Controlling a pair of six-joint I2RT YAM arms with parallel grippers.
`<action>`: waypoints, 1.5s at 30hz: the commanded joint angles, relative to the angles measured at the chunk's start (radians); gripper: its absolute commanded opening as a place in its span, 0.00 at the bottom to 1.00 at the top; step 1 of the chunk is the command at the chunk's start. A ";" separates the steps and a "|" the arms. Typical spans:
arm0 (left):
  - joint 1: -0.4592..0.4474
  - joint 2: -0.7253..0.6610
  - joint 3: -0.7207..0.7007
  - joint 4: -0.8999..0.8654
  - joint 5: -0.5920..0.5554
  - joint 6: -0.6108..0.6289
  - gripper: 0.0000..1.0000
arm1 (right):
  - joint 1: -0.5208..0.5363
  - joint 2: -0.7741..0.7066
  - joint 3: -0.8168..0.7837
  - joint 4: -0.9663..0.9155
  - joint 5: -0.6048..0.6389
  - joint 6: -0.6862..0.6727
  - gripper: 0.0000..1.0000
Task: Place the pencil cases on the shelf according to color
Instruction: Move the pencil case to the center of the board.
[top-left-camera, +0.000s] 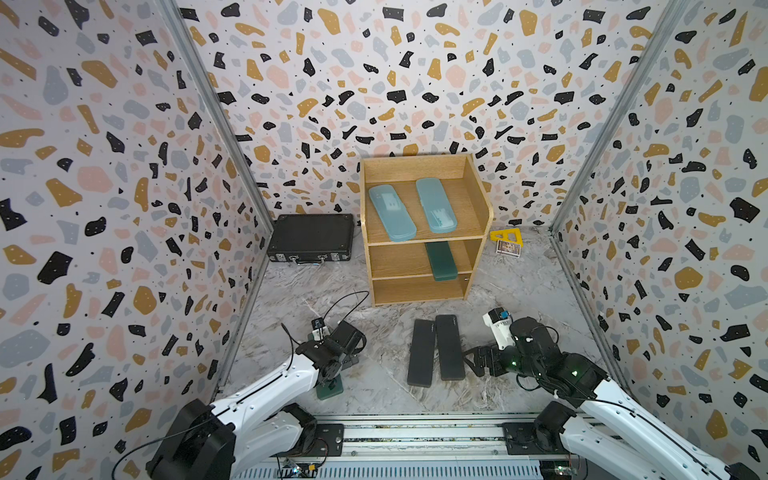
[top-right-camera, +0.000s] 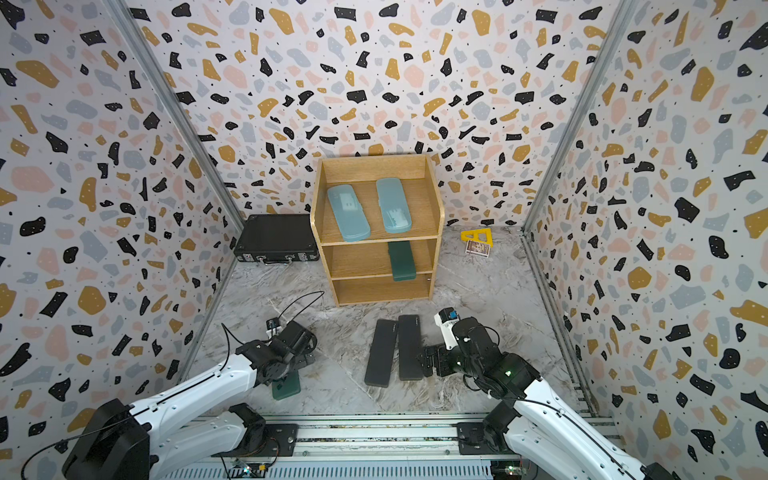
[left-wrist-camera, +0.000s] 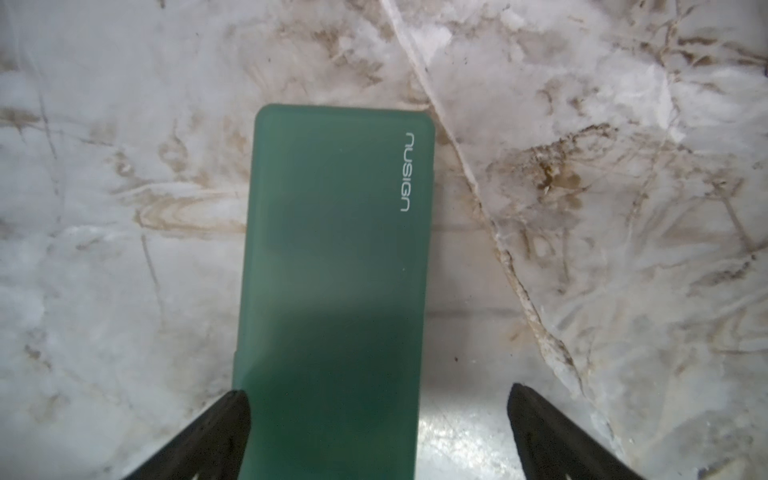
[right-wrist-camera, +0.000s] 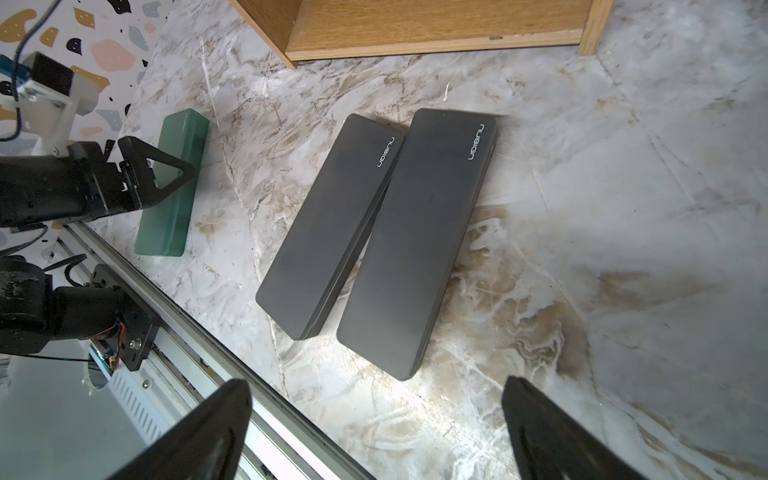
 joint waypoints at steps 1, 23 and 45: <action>0.007 0.057 -0.008 0.051 0.097 0.010 1.00 | -0.003 -0.023 0.026 -0.043 0.032 -0.013 1.00; 0.007 -0.131 0.064 -0.319 -0.090 -0.125 1.00 | -0.003 -0.009 0.001 -0.023 0.009 -0.004 1.00; -0.037 0.148 0.053 0.075 0.187 -0.107 1.00 | -0.003 -0.080 0.031 -0.132 0.057 -0.011 1.00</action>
